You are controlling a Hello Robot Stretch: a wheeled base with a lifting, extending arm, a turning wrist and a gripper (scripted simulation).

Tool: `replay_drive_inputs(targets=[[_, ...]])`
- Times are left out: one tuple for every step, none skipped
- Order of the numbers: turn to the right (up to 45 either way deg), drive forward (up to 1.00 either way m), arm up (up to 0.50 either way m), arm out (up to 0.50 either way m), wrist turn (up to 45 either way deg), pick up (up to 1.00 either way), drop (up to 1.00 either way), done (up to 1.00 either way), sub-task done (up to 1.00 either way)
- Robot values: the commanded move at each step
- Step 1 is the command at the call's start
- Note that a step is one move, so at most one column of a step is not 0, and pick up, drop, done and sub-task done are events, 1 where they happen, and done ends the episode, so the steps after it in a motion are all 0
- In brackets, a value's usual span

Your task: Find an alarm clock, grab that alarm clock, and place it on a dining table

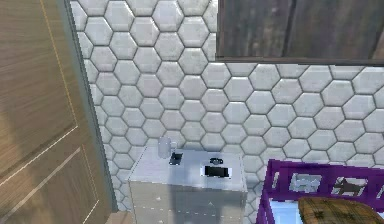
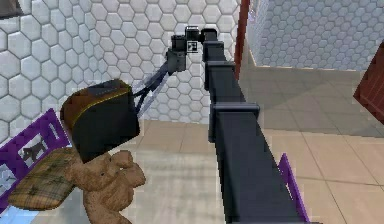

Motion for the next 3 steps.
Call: replay_drive_inputs(targets=[[0.0, 0.00, 0.00, -0.46, 0.0, 0.00, 0.00, 0.00, 0.00], [-45.0, 0.00, 0.00, 0.00, 0.0, 0.00, 0.00, 0.00, 0.00], [-45.0, 0.00, 0.00, 0.00, 0.0, 0.00, 0.00, 0.00, 0.00]])
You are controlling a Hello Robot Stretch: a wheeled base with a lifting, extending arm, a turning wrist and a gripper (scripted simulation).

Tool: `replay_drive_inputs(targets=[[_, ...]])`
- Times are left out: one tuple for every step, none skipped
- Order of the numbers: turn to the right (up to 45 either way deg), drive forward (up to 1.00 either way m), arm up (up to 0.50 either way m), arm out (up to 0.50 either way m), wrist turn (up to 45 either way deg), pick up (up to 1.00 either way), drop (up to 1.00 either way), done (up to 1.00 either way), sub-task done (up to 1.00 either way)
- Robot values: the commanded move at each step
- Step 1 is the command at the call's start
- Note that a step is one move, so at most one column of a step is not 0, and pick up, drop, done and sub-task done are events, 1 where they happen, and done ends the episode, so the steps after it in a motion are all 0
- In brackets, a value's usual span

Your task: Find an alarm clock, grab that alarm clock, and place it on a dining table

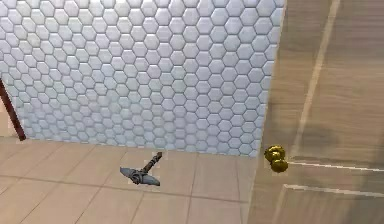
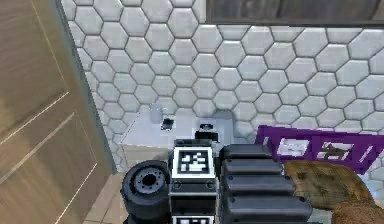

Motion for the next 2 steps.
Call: replay_drive_inputs(targets=[[-21.0, 0.00, 0.00, 0.00, 0.0, 0.00, 0.00, 0.00, 0.00], [0.0, 0.30, 0.00, 0.00, 0.0, 0.00, 0.00, 0.00, 0.00]])
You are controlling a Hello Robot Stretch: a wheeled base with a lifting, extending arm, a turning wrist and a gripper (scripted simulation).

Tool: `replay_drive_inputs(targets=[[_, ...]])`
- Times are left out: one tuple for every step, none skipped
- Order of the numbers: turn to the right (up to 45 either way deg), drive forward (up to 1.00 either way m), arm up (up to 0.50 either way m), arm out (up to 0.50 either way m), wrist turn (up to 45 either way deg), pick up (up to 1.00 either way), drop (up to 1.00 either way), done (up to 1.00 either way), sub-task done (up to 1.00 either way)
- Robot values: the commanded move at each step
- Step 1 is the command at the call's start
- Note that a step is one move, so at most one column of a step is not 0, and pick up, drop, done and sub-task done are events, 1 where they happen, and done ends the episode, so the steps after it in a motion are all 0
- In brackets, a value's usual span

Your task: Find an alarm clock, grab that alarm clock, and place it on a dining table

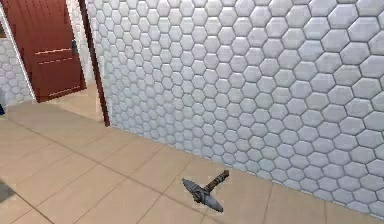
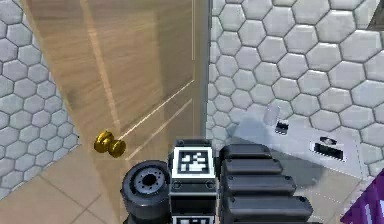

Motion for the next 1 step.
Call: replay_drive_inputs(targets=[[-33.0, 0.00, 0.00, 0.00, 0.0, 0.00, 0.00, 0.00, 0.00]])
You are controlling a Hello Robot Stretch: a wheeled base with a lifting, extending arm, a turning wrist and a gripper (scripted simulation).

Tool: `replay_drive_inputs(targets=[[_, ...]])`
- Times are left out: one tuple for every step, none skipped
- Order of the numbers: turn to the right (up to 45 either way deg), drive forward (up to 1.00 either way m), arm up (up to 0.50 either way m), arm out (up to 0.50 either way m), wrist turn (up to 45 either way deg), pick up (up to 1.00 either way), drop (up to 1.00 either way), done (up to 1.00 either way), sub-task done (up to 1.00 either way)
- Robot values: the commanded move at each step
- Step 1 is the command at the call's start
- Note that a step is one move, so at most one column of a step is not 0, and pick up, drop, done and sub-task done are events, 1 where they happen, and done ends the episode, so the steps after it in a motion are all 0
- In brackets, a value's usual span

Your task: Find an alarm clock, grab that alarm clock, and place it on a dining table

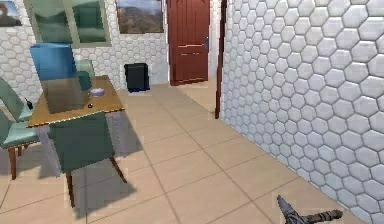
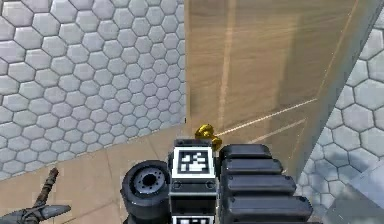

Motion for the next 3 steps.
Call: replay_drive_inputs(targets=[[0.0, 1.00, 0.00, 0.00, 0.0, 0.00, 0.00, 0.00, 0.00], [0.0, 0.85, 0.00, 0.00, 0.0, 0.00, 0.00, 0.00, 0.00], [-21.0, 0.00, 0.00, 0.00, 0.0, 0.00, 0.00, 0.00, 0.00]])
